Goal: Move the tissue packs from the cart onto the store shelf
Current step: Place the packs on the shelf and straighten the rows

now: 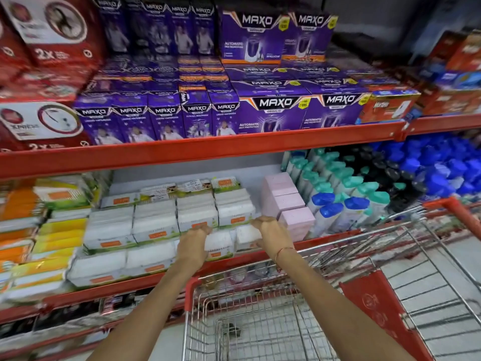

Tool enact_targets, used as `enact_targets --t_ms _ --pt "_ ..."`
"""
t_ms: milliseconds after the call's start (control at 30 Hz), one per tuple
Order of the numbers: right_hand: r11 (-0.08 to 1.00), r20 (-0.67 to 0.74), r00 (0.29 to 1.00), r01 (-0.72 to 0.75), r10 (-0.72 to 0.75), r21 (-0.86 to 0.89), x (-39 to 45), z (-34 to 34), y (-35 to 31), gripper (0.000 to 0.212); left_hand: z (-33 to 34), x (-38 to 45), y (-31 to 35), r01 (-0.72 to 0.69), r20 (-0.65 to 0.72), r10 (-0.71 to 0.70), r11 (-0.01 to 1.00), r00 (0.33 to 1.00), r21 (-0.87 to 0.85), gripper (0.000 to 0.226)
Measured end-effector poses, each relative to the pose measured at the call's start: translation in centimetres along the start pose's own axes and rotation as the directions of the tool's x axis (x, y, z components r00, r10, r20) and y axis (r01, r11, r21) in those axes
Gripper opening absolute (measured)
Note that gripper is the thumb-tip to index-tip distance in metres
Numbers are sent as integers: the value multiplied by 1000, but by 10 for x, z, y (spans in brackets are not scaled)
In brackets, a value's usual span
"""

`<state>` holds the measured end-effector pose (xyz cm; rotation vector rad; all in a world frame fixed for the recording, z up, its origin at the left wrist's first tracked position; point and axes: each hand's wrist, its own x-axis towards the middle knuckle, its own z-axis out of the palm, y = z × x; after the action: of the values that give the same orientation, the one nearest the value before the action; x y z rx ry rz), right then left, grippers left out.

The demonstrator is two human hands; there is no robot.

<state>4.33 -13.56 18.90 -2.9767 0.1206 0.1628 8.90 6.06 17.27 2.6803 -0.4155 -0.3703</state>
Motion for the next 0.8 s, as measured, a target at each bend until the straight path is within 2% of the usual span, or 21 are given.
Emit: enact_targets --t_ms 167,367,433,500,600,667,700,733,767,800 --pt "999 114 993 2 -7 44 8 8 -5 63 6 2 -8 -28 9 28 1000 1000 9 70" --pt "998 117 993 -21 15 52 7 9 -12 63 -4 -6 -17 -106 30 107 994 994 -39 74" --pt "997 84 996 -28 22 70 1 7 -20 58 -10 -17 -24 -108 -40 103 985 994 -134 67" --pt "991 16 999 -32 30 127 -5 7 -36 52 -18 -32 -39 -100 -160 66 971 985 -217 51" --pt "943 -121 986 -73 118 326 -15 10 -78 31 -33 -60 -74 -55 -335 -75 931 939 -361 24" --pt "829 -120 965 -131 231 544 -19 16 -109 15 -41 -77 -100 23 -367 -219 882 904 -470 22" --pt "717 -34 957 -190 287 671 -19 19 -123 11 -40 -82 -115 95 -332 -305 847 893 -523 27" --pt "527 106 941 -271 321 805 -18 24 -136 10 -40 -87 -130 172 -272 -391 793 879 -584 33" --pt "272 291 902 -381 319 883 -17 27 -154 9 -42 -91 -148 248 -182 -477 703 860 -666 37" --pt "12 460 848 -479 263 878 -16 29 -167 10 -42 -90 -161 316 -64 -549 569 833 -759 40"
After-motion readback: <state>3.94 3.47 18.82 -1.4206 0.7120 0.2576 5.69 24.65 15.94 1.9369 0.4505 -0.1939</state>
